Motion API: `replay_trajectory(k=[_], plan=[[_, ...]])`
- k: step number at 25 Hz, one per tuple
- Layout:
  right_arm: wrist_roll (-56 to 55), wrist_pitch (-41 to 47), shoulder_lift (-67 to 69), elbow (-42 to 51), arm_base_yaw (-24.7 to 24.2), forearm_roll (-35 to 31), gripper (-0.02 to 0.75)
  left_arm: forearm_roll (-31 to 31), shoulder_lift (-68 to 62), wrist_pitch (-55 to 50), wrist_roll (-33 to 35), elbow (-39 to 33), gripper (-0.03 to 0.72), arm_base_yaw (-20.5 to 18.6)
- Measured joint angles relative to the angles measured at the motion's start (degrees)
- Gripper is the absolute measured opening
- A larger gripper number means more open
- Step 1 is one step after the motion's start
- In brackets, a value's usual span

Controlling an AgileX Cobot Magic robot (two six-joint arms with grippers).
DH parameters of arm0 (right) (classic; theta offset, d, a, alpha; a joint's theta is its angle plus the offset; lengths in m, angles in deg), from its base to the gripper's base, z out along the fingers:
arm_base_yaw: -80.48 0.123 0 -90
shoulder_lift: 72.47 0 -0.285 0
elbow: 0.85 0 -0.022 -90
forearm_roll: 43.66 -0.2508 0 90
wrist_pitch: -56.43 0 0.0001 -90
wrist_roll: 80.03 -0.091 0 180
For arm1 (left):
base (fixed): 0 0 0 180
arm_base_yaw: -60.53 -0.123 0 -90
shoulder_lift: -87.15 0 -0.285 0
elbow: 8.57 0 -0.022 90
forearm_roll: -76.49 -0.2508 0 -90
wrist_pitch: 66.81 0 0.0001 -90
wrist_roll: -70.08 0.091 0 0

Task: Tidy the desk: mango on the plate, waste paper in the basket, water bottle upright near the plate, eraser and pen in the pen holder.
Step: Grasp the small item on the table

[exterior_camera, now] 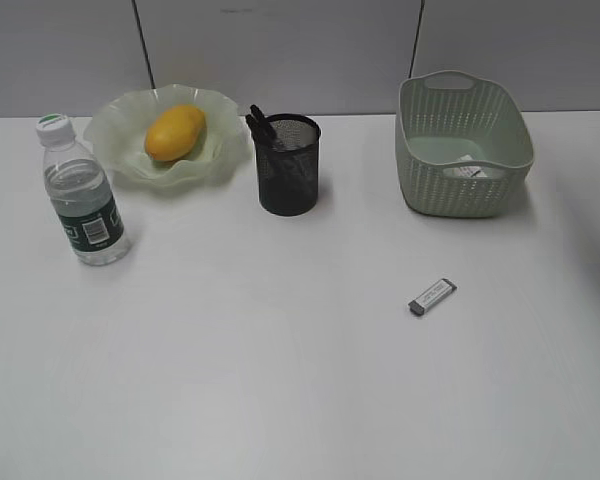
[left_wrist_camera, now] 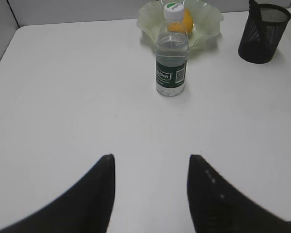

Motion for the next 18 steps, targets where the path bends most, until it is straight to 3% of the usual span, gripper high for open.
replay_trajectory(k=[5, 18], plan=[[0.55, -2.13, -5.3, 0.0, -0.49, -0.12, 0.501, 0.0, 0.0, 0.0, 0.0, 0.0, 0.372, 0.0], [-0.34, 9.66, -10.87, 0.0, 0.33, -0.12, 0.501, 0.03, 0.0, 0.04, 0.0, 0.0, 0.372, 0.0]])
